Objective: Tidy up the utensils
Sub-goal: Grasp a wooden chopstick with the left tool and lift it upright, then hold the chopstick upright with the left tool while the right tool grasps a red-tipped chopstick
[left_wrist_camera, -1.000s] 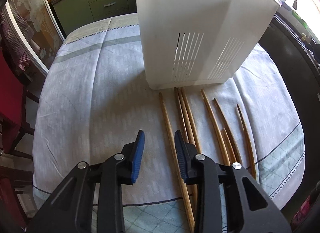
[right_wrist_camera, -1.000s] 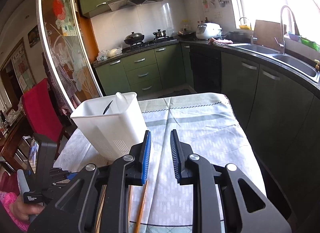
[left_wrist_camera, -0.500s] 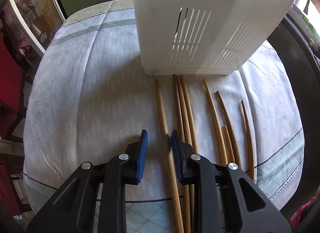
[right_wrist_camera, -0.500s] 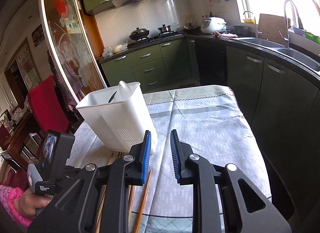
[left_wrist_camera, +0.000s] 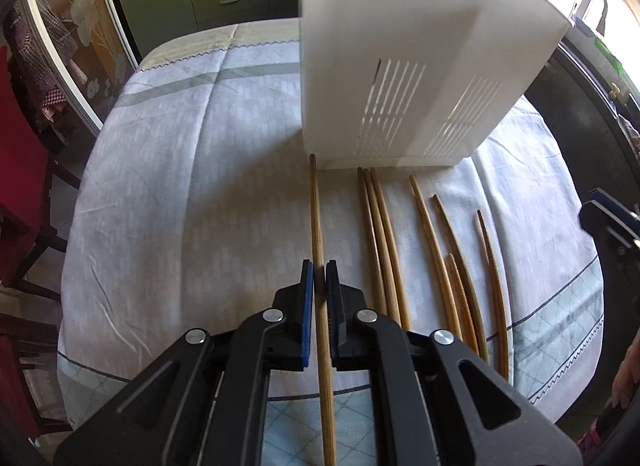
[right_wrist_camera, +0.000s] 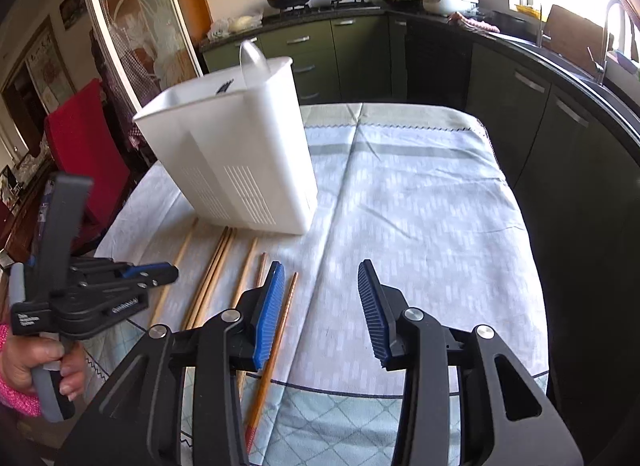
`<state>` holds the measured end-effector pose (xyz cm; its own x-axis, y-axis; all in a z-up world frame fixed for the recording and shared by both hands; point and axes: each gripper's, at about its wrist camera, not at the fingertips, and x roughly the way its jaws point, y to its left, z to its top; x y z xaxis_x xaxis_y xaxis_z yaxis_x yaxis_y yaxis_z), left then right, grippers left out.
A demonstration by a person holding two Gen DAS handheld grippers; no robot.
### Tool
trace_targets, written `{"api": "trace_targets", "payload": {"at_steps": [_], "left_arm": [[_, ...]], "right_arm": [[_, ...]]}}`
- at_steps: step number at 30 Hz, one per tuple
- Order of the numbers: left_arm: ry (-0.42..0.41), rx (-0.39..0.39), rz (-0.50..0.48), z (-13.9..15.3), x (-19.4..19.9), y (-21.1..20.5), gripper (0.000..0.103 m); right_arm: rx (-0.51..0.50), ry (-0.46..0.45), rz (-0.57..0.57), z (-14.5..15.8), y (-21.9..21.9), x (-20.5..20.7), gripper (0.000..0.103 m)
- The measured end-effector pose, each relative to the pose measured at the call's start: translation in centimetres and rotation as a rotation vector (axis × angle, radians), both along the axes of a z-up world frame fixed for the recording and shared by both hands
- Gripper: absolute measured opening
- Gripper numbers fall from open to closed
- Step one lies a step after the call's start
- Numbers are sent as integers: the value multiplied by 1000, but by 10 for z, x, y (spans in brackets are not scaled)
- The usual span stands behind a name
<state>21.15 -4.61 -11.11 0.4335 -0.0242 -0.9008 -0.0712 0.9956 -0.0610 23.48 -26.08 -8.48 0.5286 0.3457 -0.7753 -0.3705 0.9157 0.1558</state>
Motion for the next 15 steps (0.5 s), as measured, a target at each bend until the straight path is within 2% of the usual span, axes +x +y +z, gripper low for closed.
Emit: {"api": "trace_targets", "payload": {"at_steps": [8,10,15], "left_arm": [[-267,-18,48,54,-41,33,6],[-324,-12,51,65,-52,37,6],[-441,22,37,84,-75,40,6]], "right_arm": [[-91,133,67,-38,31,10,37],[-113,163,85,-45,39,10,30],[-157,229,93,-57,53,13,24]]}}
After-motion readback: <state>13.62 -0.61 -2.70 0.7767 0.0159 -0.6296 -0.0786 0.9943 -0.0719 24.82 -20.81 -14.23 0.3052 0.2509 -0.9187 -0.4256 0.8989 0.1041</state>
